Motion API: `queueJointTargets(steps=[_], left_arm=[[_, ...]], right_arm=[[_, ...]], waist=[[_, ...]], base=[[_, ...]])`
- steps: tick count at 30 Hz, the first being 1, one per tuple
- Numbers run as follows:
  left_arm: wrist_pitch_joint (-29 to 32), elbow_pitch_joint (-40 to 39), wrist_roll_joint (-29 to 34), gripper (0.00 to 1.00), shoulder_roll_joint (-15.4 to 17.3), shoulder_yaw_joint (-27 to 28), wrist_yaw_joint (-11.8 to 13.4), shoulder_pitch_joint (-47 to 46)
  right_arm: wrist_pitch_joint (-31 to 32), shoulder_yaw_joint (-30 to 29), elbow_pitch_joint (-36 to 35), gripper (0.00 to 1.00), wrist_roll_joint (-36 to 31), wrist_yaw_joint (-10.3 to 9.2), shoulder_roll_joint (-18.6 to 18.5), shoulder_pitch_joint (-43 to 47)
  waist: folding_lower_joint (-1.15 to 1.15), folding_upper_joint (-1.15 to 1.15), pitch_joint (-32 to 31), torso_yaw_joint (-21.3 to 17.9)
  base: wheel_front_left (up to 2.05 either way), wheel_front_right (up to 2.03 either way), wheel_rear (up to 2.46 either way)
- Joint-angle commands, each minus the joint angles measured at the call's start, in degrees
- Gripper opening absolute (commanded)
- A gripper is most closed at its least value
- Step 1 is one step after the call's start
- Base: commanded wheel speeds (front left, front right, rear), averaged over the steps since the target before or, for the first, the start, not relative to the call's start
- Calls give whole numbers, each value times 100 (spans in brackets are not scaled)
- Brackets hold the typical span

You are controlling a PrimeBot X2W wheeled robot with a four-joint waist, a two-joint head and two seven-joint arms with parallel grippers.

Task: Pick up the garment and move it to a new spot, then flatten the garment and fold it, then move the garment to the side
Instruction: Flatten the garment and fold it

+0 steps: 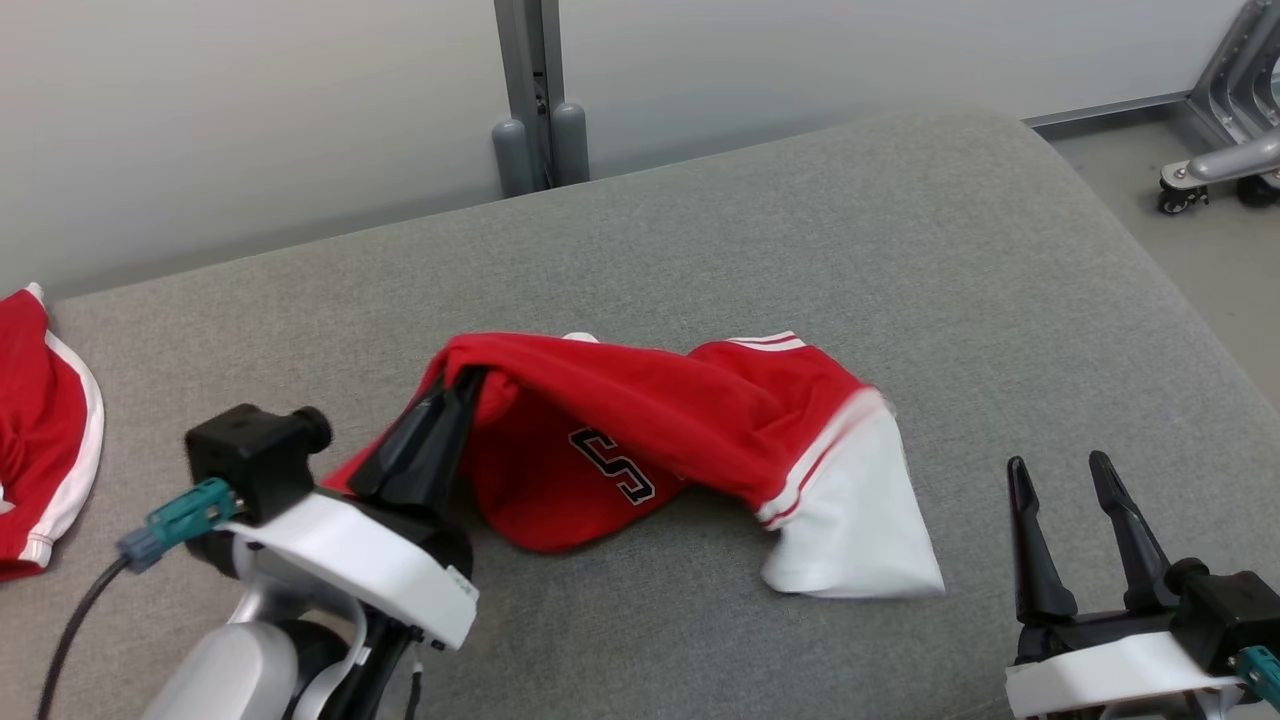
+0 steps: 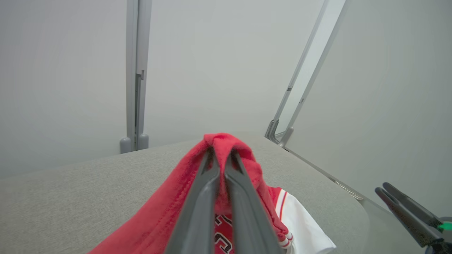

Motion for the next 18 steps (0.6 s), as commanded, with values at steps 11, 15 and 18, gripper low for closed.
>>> queueJointTargets(steps=[11, 15, 18], left_arm=[[566, -897, -240, 0, 714, 461, 663, 1419], [725, -692, -484, 0, 773, 275, 659, 2215], [832, -284, -948, 0, 472, -189, 199, 2599]], right_arm=[[-30, -132, -5, 100, 52, 11, -23, 133], [-30, -212, 8, 100, 47, 11, -23, 180], [-30, -234, 14, 100, 42, 11, -23, 162]], waist=[[0, 0, -63, -89], [0, 0, -64, -3], [0, 0, -61, 207]], base=[[0, 0, 0], [0, 0, 0], [0, 0, 0]])
